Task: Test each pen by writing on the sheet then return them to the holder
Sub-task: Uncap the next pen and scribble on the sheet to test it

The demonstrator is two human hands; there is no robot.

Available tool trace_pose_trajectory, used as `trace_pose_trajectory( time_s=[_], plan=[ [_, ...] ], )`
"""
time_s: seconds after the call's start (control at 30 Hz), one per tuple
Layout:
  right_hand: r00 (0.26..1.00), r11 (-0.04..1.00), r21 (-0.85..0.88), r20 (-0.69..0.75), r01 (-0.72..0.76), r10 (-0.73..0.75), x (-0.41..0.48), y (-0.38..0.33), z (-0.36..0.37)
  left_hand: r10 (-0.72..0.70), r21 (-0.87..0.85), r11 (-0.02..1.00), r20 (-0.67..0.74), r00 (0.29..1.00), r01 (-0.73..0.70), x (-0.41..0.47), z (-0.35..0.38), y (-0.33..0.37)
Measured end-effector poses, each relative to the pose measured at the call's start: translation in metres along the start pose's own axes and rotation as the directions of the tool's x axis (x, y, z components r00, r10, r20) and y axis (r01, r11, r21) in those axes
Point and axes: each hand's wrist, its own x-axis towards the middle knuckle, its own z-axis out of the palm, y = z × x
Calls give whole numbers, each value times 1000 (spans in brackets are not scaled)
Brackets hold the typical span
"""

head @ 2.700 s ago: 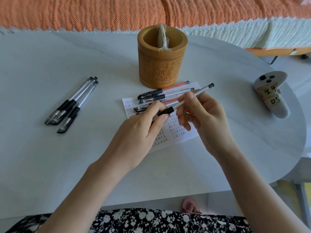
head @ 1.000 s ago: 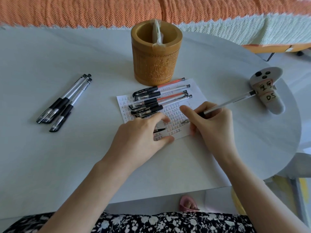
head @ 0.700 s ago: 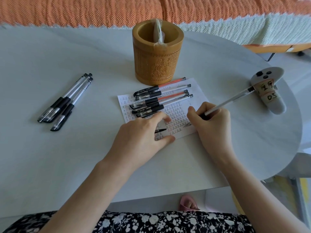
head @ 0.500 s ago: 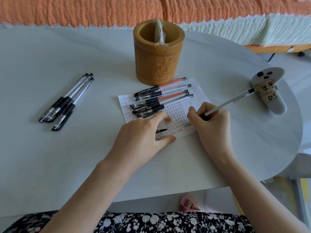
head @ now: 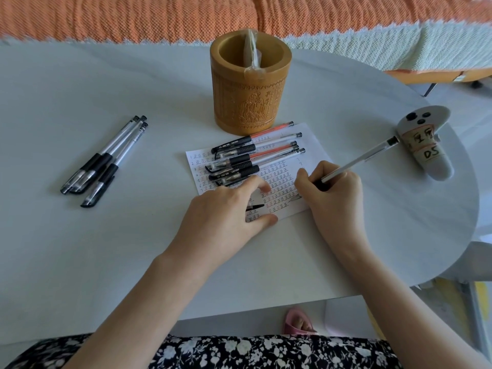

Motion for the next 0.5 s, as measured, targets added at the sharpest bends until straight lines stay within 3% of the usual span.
trace_pose_trajectory(
  time_s=[0.5],
  plan=[
    [999, 1000, -2, 32, 15, -15, 0, -1, -1, 7, 8, 1000, 1, 1000, -7, 0, -1, 0]
  ],
)
